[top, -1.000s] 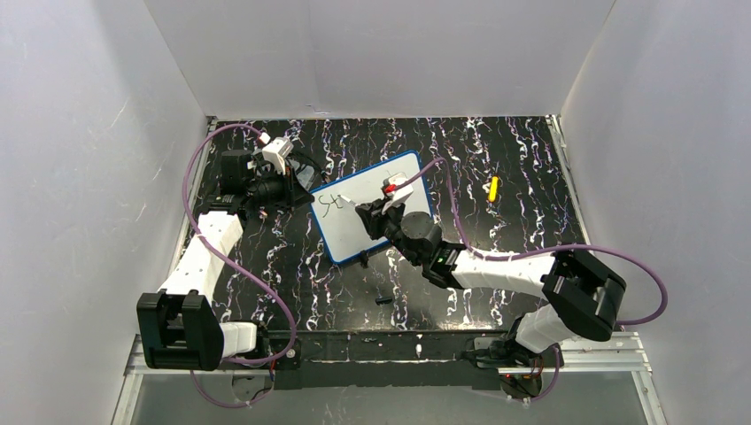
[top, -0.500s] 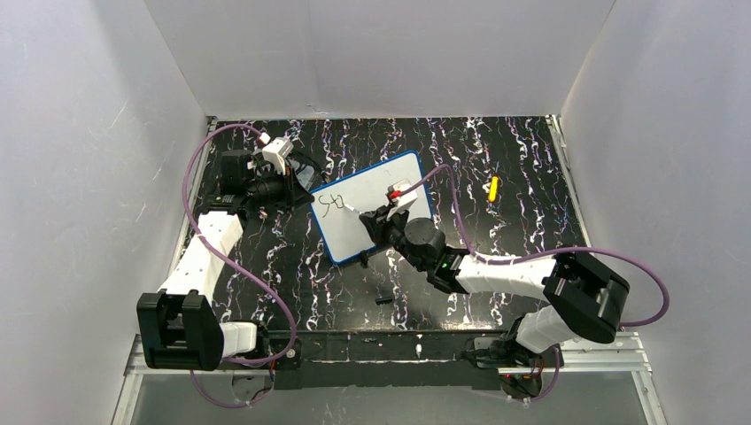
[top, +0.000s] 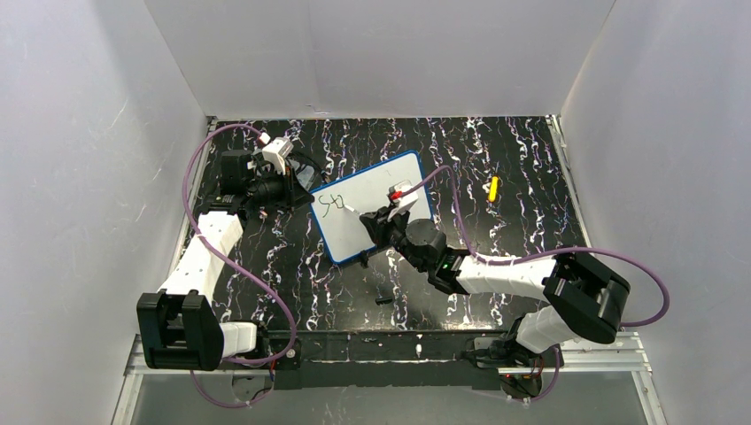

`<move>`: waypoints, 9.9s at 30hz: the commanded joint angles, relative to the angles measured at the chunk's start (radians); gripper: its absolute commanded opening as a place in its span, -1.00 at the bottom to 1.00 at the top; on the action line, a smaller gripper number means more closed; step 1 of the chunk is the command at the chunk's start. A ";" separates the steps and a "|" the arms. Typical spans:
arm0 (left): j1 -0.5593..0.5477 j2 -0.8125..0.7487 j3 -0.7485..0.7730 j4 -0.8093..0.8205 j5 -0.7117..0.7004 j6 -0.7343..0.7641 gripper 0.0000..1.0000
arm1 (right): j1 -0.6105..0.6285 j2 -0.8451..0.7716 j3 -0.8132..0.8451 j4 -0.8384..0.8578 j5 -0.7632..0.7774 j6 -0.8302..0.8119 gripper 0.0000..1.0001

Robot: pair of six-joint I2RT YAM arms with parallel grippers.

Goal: Write a sentence on the whiteboard

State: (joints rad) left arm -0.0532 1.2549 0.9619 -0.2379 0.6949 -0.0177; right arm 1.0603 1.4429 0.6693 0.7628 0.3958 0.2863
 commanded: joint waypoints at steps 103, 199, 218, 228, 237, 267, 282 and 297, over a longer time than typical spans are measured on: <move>-0.001 -0.035 -0.007 -0.021 0.023 0.013 -1.00 | -0.020 -0.030 -0.004 0.109 0.086 -0.086 -0.97; -0.002 -0.033 -0.006 -0.021 0.026 0.013 -1.00 | -0.036 -0.019 -0.040 0.216 0.140 -0.079 -0.97; -0.002 -0.033 -0.005 -0.022 0.026 0.013 -1.00 | -0.037 -0.028 -0.073 0.164 0.161 -0.069 -0.97; -0.002 -0.033 -0.005 -0.021 0.026 0.013 -1.00 | -0.036 -0.053 -0.116 0.135 0.141 -0.032 -0.97; -0.002 -0.032 -0.005 -0.022 0.020 0.013 -1.00 | -0.036 -0.097 -0.119 0.126 0.136 -0.039 -0.97; -0.002 -0.031 -0.005 -0.022 0.020 0.013 -1.00 | -0.095 -0.050 -0.069 0.206 0.104 -0.084 -0.97; -0.002 -0.028 -0.003 -0.025 0.020 0.013 -1.00 | -0.095 -0.034 -0.088 0.218 0.048 -0.069 -0.97; -0.002 -0.027 -0.003 -0.025 0.020 0.013 -1.00 | -0.094 -0.074 -0.150 0.175 0.105 -0.040 -0.97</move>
State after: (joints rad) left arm -0.0540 1.2530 0.9619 -0.2405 0.6968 -0.0147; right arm 0.9688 1.3911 0.5236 0.9237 0.4450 0.2573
